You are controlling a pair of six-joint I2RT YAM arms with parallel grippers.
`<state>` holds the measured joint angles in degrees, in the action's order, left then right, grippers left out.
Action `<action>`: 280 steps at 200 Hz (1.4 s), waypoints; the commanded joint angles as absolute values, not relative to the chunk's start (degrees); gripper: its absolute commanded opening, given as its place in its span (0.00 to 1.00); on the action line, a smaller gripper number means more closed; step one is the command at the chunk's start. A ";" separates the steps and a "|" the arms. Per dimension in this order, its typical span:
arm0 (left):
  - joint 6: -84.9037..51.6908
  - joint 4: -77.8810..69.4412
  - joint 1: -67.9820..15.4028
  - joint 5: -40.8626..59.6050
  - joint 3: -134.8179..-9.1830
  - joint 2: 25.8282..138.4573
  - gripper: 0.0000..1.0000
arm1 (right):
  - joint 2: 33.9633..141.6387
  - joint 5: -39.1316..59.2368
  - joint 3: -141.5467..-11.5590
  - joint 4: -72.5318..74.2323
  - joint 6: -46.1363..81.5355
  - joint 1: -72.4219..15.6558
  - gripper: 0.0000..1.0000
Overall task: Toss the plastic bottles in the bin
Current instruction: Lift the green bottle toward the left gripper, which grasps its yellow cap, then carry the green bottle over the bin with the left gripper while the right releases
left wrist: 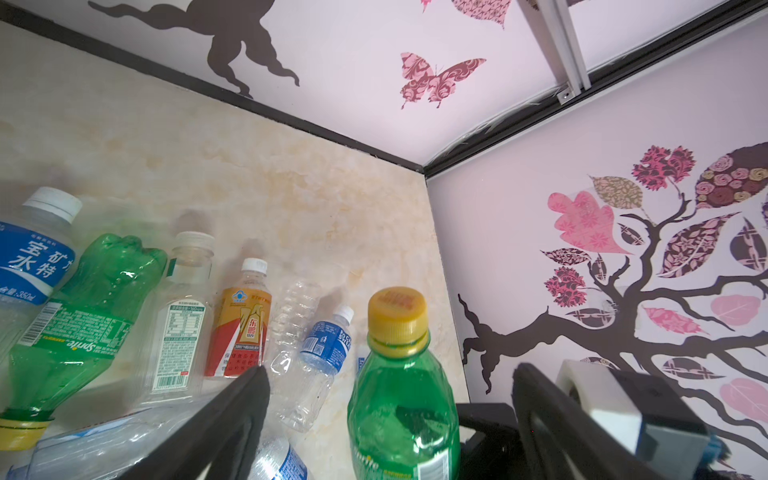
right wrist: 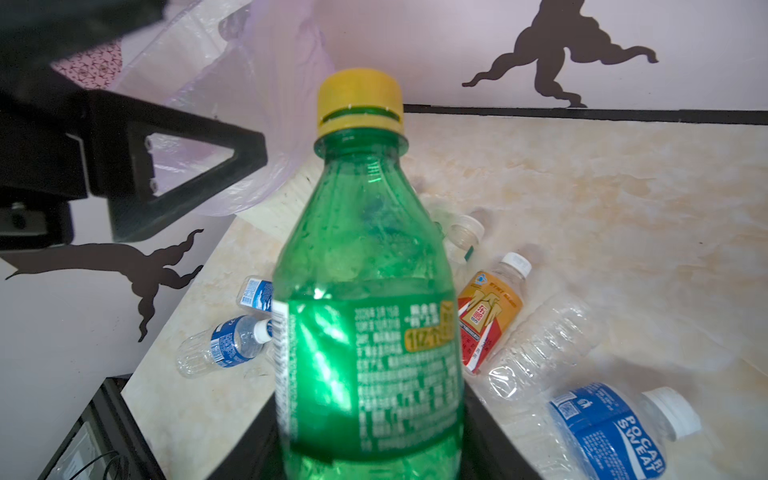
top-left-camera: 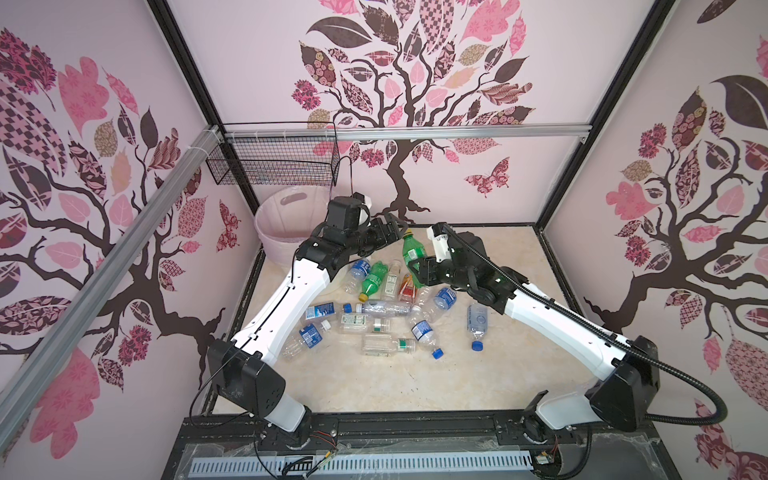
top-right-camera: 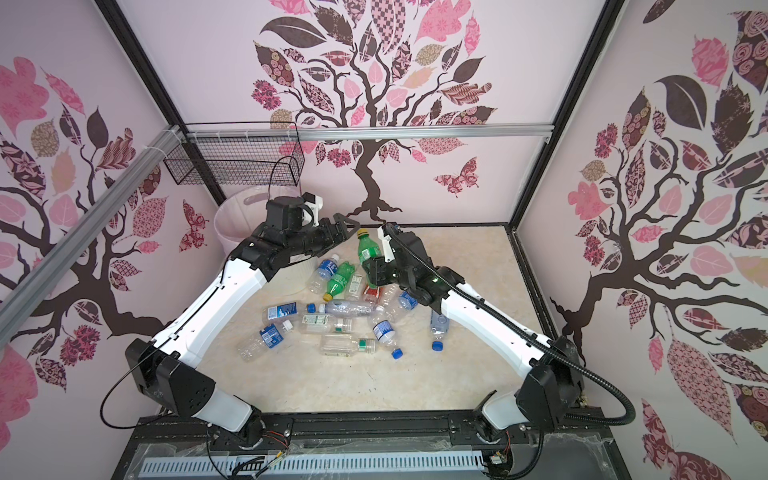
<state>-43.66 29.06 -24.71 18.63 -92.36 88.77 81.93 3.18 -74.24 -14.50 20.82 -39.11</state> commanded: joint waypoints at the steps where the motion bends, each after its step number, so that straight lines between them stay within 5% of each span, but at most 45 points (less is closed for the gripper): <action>1: -44.21 26.49 -24.34 19.25 -90.65 87.52 0.93 | 79.45 2.34 -73.68 -13.93 21.45 -40.73 0.50; 122: -43.55 25.89 -23.53 17.92 -87.89 85.22 0.63 | 80.33 2.99 -78.02 -12.76 21.98 -45.01 0.50; 172: -43.77 25.54 -23.51 18.46 -87.63 85.78 0.60 | 81.64 3.24 -79.92 -12.74 21.67 -45.20 0.50; 280: -42.11 25.34 -23.51 17.06 -85.09 85.30 0.27 | 86.87 3.70 -82.96 -11.32 20.27 -45.18 0.51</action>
<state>-44.01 24.14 -23.40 18.02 -86.65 85.97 85.54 3.70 -79.57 -14.15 21.30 -44.93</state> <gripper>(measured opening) 0.311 0.508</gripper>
